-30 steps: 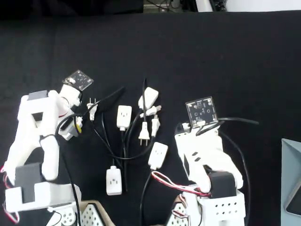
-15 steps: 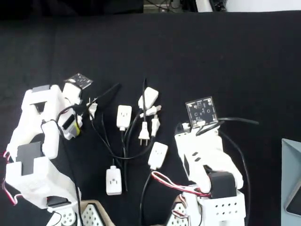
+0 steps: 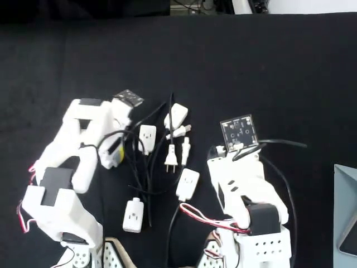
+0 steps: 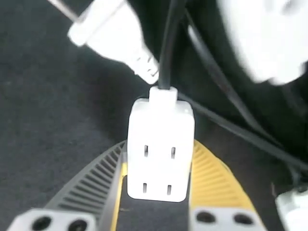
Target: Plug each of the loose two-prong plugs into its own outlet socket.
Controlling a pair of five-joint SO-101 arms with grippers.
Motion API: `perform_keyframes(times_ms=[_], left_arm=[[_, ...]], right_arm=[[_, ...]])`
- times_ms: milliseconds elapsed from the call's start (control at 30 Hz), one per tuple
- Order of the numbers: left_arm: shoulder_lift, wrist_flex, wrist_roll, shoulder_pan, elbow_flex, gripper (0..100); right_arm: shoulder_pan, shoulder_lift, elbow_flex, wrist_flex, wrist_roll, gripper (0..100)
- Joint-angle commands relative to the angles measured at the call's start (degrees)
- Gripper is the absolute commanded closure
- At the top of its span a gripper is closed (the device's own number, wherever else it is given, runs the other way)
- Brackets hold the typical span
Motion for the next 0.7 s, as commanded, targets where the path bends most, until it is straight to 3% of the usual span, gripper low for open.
perform_keyframes(times_ms=[0, 100, 667], left_arm=[[-0.35, -0.18, 2.02, 3.65, -1.45, 90], [-0.79, 3.08, 3.16, 3.12, -2.24, 78], [-19.87, 14.33, 1.49, -3.21, -4.79, 78]], right_arm=[[-1.23, -0.57, -0.48, 0.18, 0.18, 98.5], [-1.23, -0.66, -0.48, 0.18, 0.26, 98.5], [-1.23, -0.66, -0.92, 0.18, 0.44, 98.5]])
